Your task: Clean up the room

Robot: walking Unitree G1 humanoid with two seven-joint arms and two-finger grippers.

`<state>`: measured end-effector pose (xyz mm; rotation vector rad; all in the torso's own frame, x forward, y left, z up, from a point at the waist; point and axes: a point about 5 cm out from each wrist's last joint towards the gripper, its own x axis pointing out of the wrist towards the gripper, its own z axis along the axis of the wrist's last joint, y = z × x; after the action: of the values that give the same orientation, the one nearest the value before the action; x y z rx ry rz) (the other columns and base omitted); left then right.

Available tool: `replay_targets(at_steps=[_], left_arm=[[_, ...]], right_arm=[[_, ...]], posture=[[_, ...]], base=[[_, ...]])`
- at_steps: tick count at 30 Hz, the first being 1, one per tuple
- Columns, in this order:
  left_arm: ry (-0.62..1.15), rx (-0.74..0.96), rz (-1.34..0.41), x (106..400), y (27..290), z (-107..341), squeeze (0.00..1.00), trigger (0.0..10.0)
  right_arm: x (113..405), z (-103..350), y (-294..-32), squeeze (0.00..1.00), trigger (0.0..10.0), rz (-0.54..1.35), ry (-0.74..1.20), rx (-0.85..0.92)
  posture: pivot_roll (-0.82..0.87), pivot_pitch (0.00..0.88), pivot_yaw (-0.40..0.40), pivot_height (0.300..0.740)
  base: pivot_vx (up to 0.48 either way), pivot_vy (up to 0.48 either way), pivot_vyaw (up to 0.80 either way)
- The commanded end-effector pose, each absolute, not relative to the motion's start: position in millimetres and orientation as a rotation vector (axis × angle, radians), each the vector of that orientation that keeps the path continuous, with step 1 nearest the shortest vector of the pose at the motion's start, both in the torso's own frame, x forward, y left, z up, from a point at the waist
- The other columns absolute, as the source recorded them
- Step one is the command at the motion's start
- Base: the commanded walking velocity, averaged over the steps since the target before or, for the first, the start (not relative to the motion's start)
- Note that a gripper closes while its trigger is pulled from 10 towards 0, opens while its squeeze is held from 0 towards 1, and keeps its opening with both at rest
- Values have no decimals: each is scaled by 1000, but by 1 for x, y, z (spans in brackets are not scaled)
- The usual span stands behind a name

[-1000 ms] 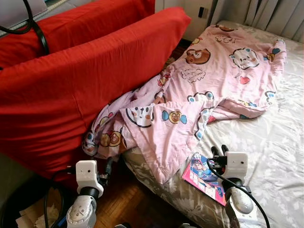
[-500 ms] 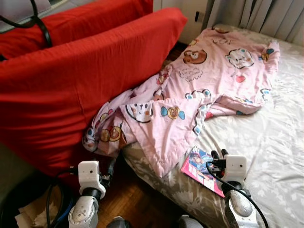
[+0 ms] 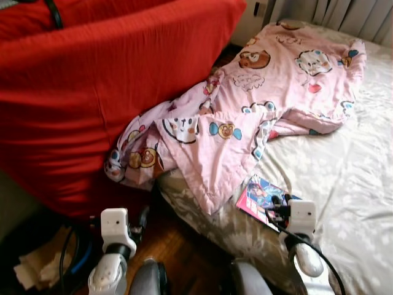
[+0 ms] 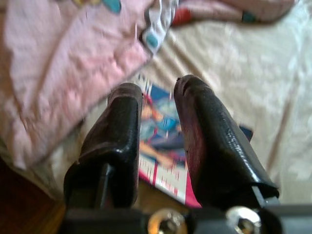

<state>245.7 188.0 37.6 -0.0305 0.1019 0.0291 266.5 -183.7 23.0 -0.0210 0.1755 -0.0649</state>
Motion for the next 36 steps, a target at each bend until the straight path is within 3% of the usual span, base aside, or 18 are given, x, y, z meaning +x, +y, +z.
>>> replay_targets(at_steps=[1, 29, 36], left_arm=[[134, -39, 40, 241, 189, 32, 0, 10000], [168, -45, 28, 236, 186, 28, 0, 10000], [171, -47, 30, 236, 186, 28, 0, 10000]], right_arm=[[264, 19, -186, 0, 10000, -78, 187, -16], [271, 9, -190, 0, 10000, -111, 221, 7], [272, 8, -191, 0, 10000, -115, 216, 11]], posture=[[-96, 229, 2, 635], [-86, 241, 4, 635], [-83, 242, 5, 635]], base=[[0, 0, 0], [0, 0, 0], [248, 0, 0]])
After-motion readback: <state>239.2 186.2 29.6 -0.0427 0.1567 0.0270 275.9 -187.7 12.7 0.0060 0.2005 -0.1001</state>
